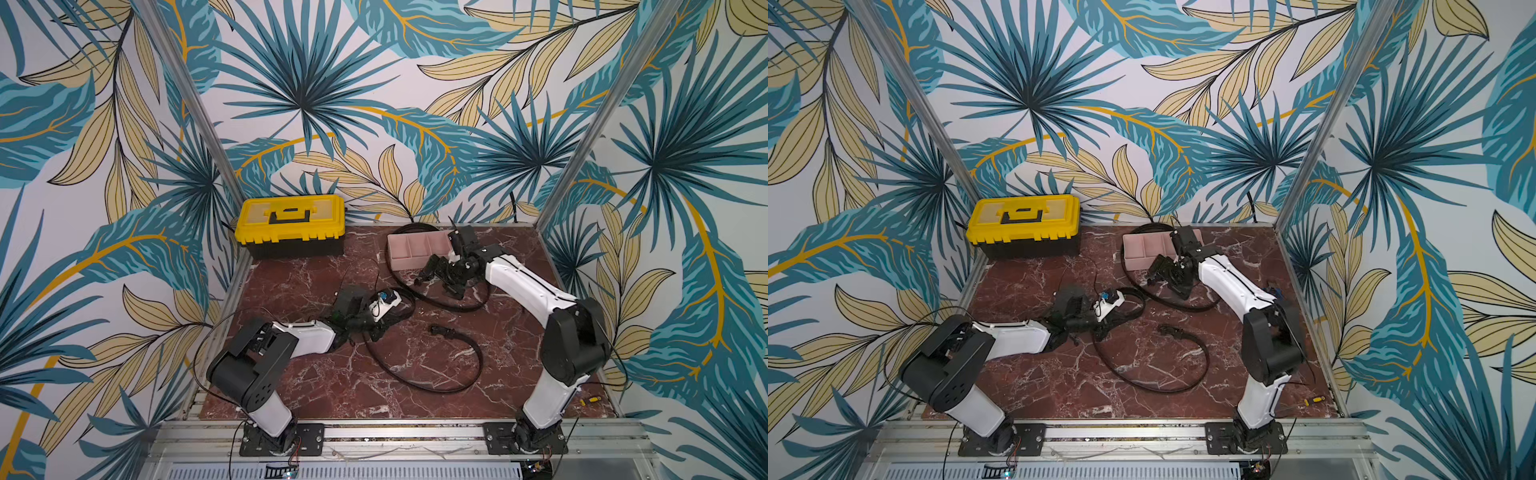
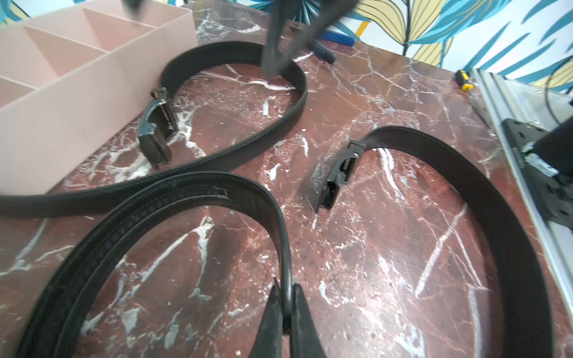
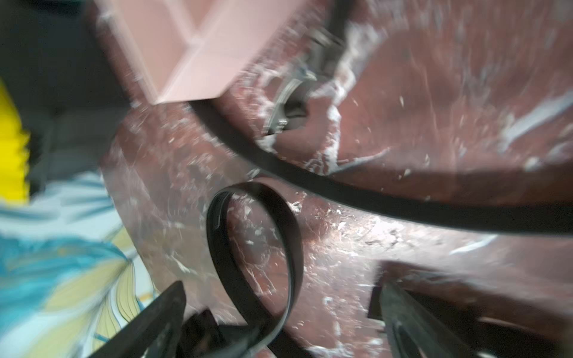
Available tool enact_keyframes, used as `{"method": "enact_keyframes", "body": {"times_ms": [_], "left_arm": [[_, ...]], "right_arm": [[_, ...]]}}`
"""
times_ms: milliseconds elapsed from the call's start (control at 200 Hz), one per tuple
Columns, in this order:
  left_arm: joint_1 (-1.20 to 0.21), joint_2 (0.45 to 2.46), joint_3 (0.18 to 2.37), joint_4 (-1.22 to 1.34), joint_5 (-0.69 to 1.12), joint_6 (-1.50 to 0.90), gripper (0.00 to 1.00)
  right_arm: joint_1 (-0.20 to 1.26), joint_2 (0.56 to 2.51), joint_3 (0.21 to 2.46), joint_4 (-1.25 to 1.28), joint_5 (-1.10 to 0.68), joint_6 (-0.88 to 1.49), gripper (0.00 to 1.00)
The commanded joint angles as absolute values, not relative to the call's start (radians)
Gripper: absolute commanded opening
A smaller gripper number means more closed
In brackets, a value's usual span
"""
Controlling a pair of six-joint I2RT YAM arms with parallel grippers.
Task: Place the belts into the storage roll
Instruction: Roll the belt at the center of the board.
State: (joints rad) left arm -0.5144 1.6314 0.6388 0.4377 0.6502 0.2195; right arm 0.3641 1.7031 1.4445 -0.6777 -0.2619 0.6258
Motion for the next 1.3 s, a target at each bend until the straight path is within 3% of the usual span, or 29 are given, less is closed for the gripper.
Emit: {"method": "enact_keyframes", "body": {"times_ms": [0,125,185,330,481,936,1127,1292], "left_arm": [[-0.484,1.595,0.620,0.464,0.775,0.282,0.00],[-0.455,1.586,0.623,0.451,0.846,0.300,0.00],[-0.450,1.583,0.633,0.418,0.862,0.321,0.00],[-0.448,1.577,0.653,0.350,0.880,0.375,0.00],[-0.450,1.566,0.653,0.316,0.865,0.421,0.00],[-0.454,1.537,0.626,0.308,0.857,0.434,0.00],[-0.456,1.525,0.618,0.308,0.849,0.426,0.00],[-0.456,1.520,0.617,0.309,0.836,0.420,0.00]], "right_arm": [[0.413,1.544,1.320,-0.700,-0.200,-0.109,0.98],[0.427,1.395,1.100,-0.638,-0.292,-0.571,0.96],[0.439,1.370,1.052,-0.659,-0.325,-0.739,0.87],[0.457,1.427,1.094,-0.679,-0.372,-0.825,0.62],[0.514,1.512,1.177,-0.695,-0.383,-0.925,0.62],[0.603,1.642,1.192,-0.567,-0.445,-0.854,0.49],[0.613,1.669,1.168,-0.517,-0.442,-0.823,0.29],[0.617,1.655,1.141,-0.522,-0.462,-0.802,0.35]]}}
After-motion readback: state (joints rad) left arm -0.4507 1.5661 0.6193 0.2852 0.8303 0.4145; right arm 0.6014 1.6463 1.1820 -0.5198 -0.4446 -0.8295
